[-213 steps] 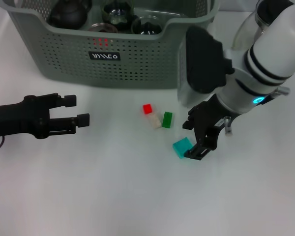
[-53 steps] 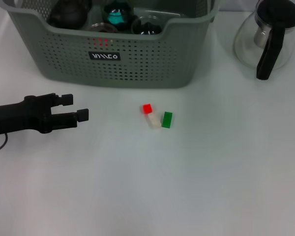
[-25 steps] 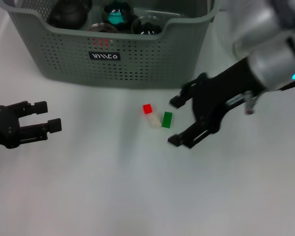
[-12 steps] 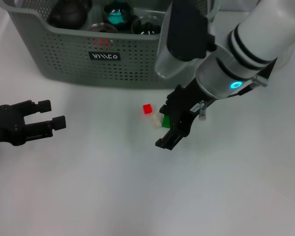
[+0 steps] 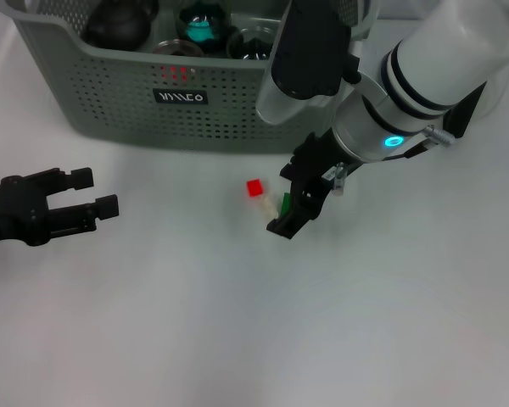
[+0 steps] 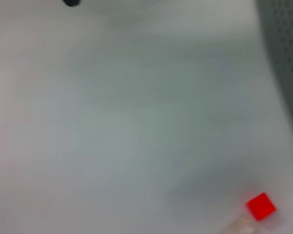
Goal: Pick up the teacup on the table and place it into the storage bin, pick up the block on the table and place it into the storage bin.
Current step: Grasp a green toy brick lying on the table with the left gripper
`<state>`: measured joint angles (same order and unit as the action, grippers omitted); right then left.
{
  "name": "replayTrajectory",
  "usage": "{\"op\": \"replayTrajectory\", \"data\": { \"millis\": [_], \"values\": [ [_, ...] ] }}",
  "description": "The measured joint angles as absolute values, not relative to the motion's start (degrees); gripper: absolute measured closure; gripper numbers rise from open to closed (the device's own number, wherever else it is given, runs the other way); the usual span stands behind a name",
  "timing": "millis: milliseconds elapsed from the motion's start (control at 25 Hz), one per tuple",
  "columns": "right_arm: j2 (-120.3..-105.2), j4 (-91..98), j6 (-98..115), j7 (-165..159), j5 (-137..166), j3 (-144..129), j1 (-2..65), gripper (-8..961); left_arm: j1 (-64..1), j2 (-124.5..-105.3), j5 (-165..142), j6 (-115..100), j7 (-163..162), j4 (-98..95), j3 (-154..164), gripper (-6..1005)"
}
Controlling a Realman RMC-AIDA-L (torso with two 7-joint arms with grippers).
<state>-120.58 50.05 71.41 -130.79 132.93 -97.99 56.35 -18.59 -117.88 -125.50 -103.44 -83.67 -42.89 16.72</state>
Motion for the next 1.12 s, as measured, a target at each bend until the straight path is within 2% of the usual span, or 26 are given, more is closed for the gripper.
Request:
{"op": "replayTrajectory", "data": {
  "millis": [1120],
  "values": [
    [-120.97, 42.6, 63.7, -130.4, 132.9, -98.9, 56.4, 39, -19.4, -118.13, -125.5, -103.0, -83.7, -41.9, 16.7, 172]
  ]
}}
